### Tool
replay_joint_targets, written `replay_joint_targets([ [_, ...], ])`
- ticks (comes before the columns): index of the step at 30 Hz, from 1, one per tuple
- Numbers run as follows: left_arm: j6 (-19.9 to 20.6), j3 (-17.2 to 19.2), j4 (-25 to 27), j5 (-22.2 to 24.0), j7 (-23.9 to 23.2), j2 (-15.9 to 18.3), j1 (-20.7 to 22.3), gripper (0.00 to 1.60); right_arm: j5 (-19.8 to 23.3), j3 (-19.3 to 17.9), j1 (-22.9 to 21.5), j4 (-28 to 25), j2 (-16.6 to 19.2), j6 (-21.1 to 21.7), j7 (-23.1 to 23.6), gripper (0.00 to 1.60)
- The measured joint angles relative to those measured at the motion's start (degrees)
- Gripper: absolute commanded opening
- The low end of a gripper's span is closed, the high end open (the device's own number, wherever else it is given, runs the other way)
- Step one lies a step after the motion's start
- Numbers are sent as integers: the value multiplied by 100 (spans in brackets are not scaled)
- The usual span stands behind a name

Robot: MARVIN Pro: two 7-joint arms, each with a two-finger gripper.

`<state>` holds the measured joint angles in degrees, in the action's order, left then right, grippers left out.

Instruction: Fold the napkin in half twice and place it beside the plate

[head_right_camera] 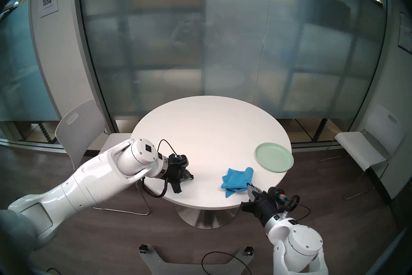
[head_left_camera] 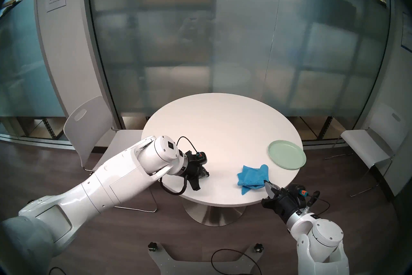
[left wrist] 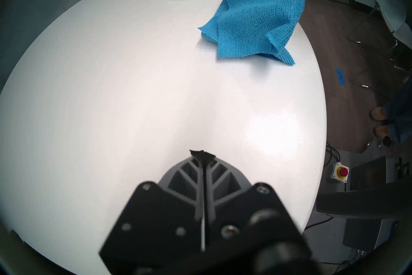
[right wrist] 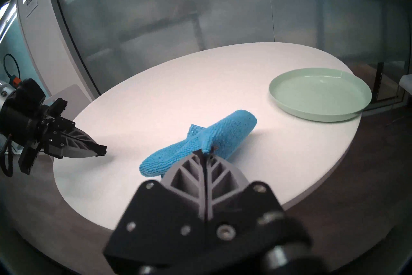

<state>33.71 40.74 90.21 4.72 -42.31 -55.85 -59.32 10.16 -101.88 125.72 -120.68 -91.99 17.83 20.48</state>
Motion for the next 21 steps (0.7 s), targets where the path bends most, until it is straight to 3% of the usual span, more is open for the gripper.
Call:
replay_joint_targets([
  [21, -27, -5, -58, -42, -27, -105, 9, 26, -4, -372, 253, 54, 41, -49, 88, 0],
])
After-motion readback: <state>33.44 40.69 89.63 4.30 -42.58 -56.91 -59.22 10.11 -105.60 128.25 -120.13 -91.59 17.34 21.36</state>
